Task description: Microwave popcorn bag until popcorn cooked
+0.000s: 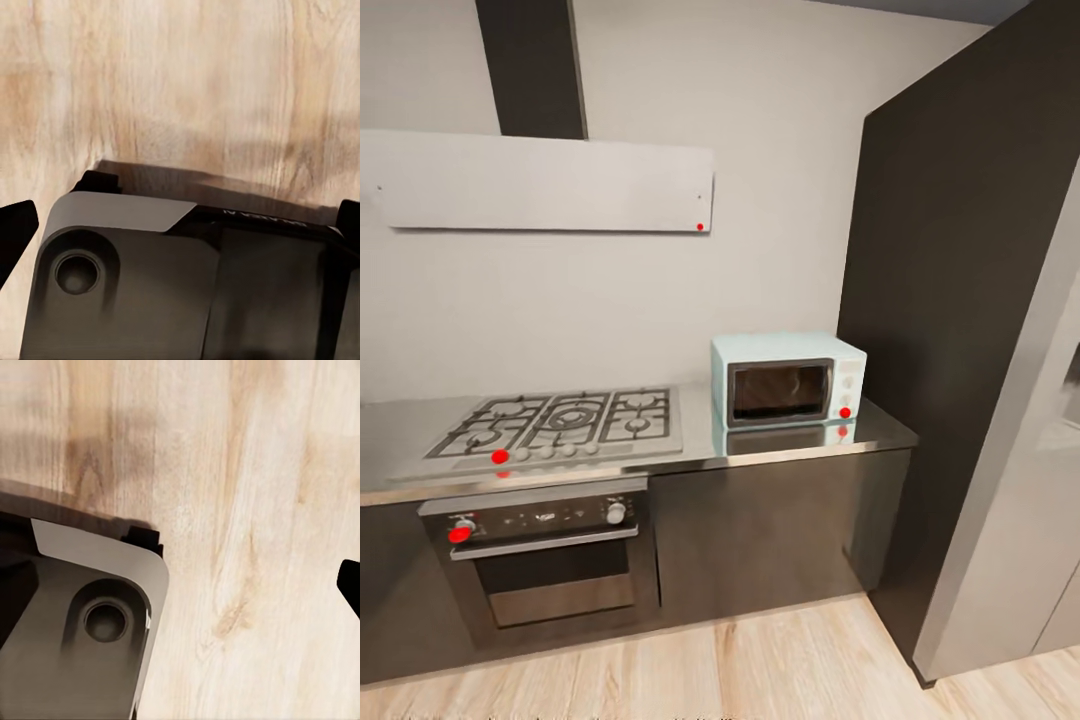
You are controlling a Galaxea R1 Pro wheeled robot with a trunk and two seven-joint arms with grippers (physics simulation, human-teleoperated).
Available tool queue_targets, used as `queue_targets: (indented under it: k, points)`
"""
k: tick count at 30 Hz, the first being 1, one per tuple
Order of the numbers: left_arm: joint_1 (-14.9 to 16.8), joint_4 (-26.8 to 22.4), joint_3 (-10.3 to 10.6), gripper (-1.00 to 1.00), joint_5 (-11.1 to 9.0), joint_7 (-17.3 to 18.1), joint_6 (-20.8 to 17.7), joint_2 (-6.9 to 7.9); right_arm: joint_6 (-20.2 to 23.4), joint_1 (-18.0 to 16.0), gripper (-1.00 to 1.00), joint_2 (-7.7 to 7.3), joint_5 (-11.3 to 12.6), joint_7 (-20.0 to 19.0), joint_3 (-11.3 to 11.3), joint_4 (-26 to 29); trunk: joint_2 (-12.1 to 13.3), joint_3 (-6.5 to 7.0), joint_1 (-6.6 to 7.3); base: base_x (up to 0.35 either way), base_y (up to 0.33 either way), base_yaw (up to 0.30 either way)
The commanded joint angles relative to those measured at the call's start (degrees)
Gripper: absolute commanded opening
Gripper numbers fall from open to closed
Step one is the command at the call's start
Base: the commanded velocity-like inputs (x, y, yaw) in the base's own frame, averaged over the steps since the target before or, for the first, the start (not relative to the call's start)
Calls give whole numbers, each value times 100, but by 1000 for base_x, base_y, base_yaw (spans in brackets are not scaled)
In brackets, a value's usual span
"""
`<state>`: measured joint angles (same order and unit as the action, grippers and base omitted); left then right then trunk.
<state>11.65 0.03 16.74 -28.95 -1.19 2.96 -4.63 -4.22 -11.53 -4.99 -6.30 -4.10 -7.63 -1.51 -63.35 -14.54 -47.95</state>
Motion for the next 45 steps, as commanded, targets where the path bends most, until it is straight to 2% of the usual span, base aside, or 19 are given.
queue_targets:
  k: [1, 18, 37, 45]
  points:
    - [5, 5, 48, 100, -46, -12, 17, -2, -35, -7, 100, -2, -55, -4, -4, -16, -5, -15, 0, 0, 0, 173]
    - [6, 5, 48, 100, -44, -12, 12, -2, -57, -7, 100, 7, -40, 67, 13, -16, -5, -48, 0, 0, 0, 55]
    - [4, 5, 48, 100, -49, -21, 12, -2, -53, -7, 100, 5, -47, 67, 7, -16, -5, -90, 0, 0, 0, 258]
    - [7, -3, 42, 100, -49, -13, -16, 5, -58, -8, 100, 13, -21, 69, 15, -16, -5, -96, 0, 0, 0, 66]
